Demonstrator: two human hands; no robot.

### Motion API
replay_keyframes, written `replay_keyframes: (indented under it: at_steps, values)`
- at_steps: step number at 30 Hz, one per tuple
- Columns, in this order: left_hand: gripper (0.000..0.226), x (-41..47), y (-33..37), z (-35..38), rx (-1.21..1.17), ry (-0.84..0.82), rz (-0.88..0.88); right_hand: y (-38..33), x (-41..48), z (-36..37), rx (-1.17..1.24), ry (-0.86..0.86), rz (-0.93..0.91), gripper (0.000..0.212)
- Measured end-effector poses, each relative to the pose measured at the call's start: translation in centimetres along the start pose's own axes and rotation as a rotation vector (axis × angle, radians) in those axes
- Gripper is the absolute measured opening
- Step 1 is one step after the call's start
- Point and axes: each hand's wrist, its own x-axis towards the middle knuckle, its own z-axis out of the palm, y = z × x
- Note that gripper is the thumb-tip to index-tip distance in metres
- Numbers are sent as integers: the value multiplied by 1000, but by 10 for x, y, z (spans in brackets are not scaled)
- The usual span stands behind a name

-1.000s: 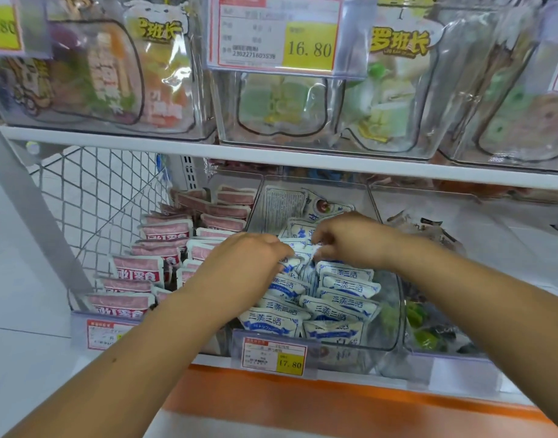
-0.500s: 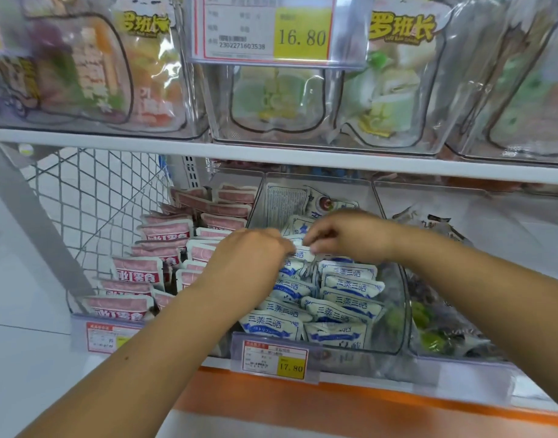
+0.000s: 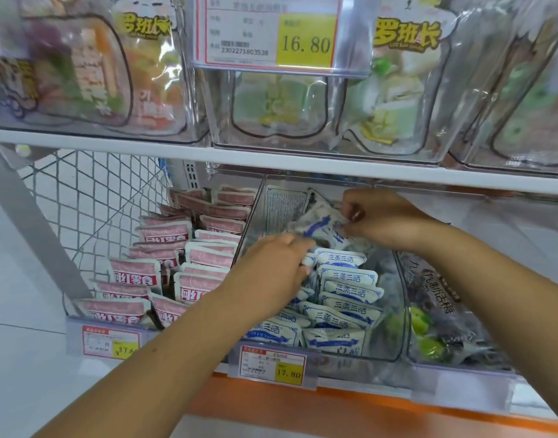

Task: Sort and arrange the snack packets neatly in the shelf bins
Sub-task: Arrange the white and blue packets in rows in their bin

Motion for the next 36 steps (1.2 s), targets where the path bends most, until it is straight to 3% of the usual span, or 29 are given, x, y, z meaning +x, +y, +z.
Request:
replay_keyframes:
  at_steps: [5, 7, 9, 13, 16, 19, 26, 30, 34, 36]
  values:
    - [80, -8, 6, -14, -353, 211, -87, 10, -23, -2, 335, 155, -1, 31]
    - [82, -10, 5, -18, -462, 204, -129, 9, -30, 1, 409, 155, -2, 54]
    - [76, -11, 2, -21, -546, 173, -130, 3, -38, 4, 370, 138, -48, 63]
    - [70, -19, -14, -31, -259, 168, -76, -6, -51, 11, 294, 209, -100, 37]
    - [57, -29, -25, -40, -31, 97, 0, -7, -55, 4, 435, 315, -63, 32]
    - [42, -39, -24, -34, 149, -31, 155, -18, -60, 6, 591, 234, -77, 24]
    - [36, -51, -32, -29, 177, -25, 234, -48, -42, 49, 259, -42, -164, 10]
    - [32, -54, -34, -29, 147, 8, 256, -56, -34, 52, 123, -31, -248, 4]
    - [30, -56, -39, -27, 128, 7, 260, -54, -23, 66, 16, -166, -248, 26]
    - [26, -56, -39, -27, 98, 10, 255, -55, -16, 72, -63, -211, -268, 22]
